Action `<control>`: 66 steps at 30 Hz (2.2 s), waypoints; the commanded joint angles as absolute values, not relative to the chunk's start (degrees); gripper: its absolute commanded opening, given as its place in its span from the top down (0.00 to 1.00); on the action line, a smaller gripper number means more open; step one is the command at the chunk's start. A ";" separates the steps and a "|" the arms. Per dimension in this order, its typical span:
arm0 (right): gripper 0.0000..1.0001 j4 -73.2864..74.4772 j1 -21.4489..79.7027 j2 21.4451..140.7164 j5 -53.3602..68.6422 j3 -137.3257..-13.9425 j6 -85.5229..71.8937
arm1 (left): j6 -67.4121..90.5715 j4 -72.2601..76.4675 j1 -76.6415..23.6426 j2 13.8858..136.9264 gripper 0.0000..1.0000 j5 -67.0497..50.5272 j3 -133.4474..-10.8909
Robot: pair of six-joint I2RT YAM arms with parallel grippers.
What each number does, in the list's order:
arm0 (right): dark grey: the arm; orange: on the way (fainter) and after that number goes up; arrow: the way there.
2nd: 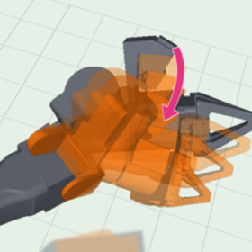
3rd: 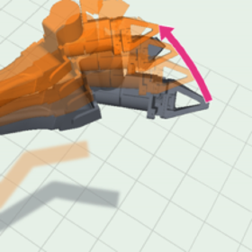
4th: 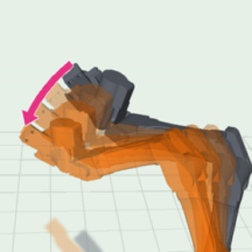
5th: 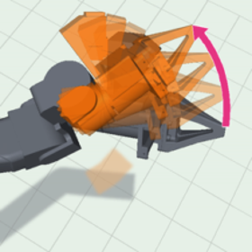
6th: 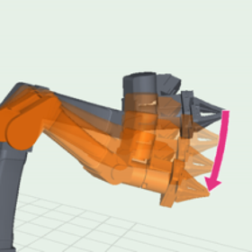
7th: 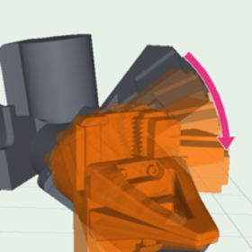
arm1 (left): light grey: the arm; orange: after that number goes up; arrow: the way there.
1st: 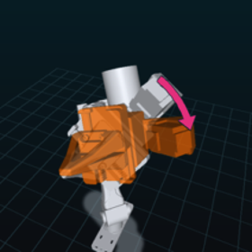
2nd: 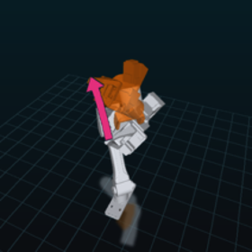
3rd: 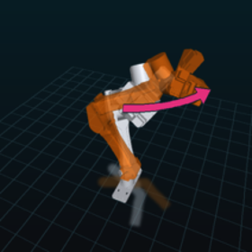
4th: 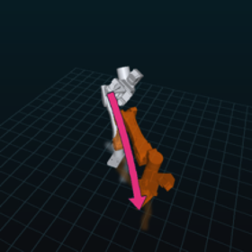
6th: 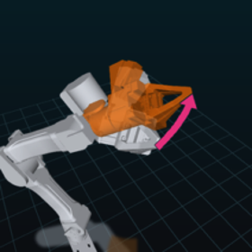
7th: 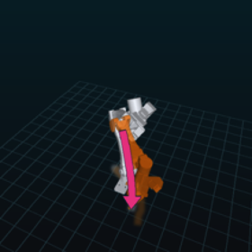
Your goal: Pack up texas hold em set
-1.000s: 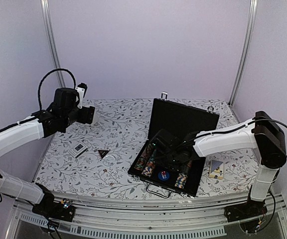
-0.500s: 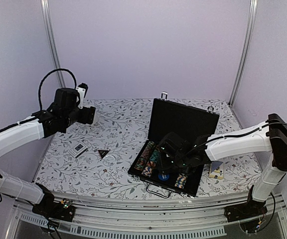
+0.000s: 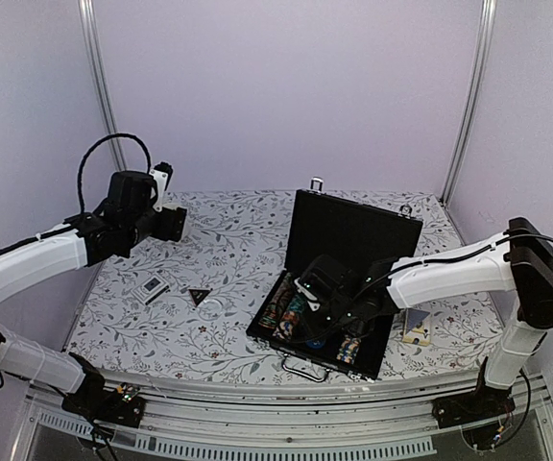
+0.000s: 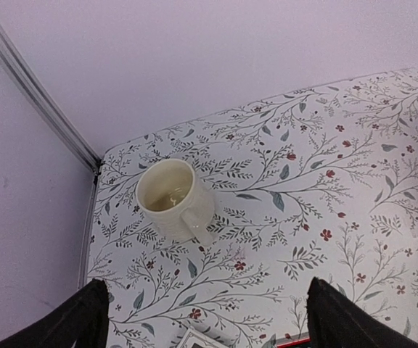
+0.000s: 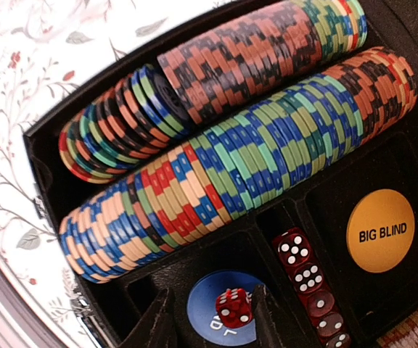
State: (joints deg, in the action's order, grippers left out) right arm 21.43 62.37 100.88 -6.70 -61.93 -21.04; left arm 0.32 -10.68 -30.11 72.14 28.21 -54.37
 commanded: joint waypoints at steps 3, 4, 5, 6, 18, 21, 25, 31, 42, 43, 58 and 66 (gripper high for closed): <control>0.67 24.06 62.79 102.79 -8.05 -63.61 -17.03 | -0.44 -10.59 -31.38 72.92 0.05 28.92 -54.98; 0.67 24.20 62.83 103.09 -7.95 -63.89 -16.97 | -0.44 -10.62 -31.38 72.91 0.05 28.96 -54.94; 0.67 24.37 62.84 103.44 -7.92 -64.09 -16.90 | -0.43 -10.63 -31.44 72.93 0.05 28.95 -54.93; 0.67 24.48 62.84 103.82 -8.03 -64.33 -16.80 | -0.39 -10.63 -31.46 72.95 0.05 28.93 -54.93; 0.78 26.16 62.84 104.04 -9.12 -65.03 -16.44 | -0.51 -10.59 -31.73 72.92 0.05 28.87 -54.95; 0.79 26.40 62.82 104.07 -9.36 -64.96 -16.37 | -0.51 -10.61 -31.79 73.05 0.05 28.86 -54.93; 0.82 26.56 62.84 103.99 -9.49 -65.04 -16.52 | -0.53 -10.63 -31.83 73.12 0.05 28.95 -54.98; 0.89 26.54 62.83 104.38 -9.44 -65.20 -16.95 | -0.62 -10.63 -31.96 73.21 0.05 29.16 -54.93; 0.84 26.63 62.84 105.18 -9.82 -65.37 -17.49 | -0.70 -10.61 -32.08 73.39 0.05 29.30 -54.93; 0.83 26.63 62.84 105.34 -9.84 -65.39 -17.56 | -0.68 -10.62 -32.08 73.39 0.05 29.37 -54.98; 0.82 26.84 62.84 106.71 -9.87 -66.21 -17.67 | -0.79 -10.63 -32.43 73.65 0.05 29.56 -54.94; 0.82 26.89 62.84 106.98 -9.67 -66.42 -17.75 | -0.88 -10.63 -32.52 73.63 0.05 29.68 -54.93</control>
State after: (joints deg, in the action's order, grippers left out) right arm 26.09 62.59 105.41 -9.43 -65.30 -17.12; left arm -0.05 -10.79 -31.35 73.23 29.08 -54.37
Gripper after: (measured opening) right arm 0.177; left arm 0.949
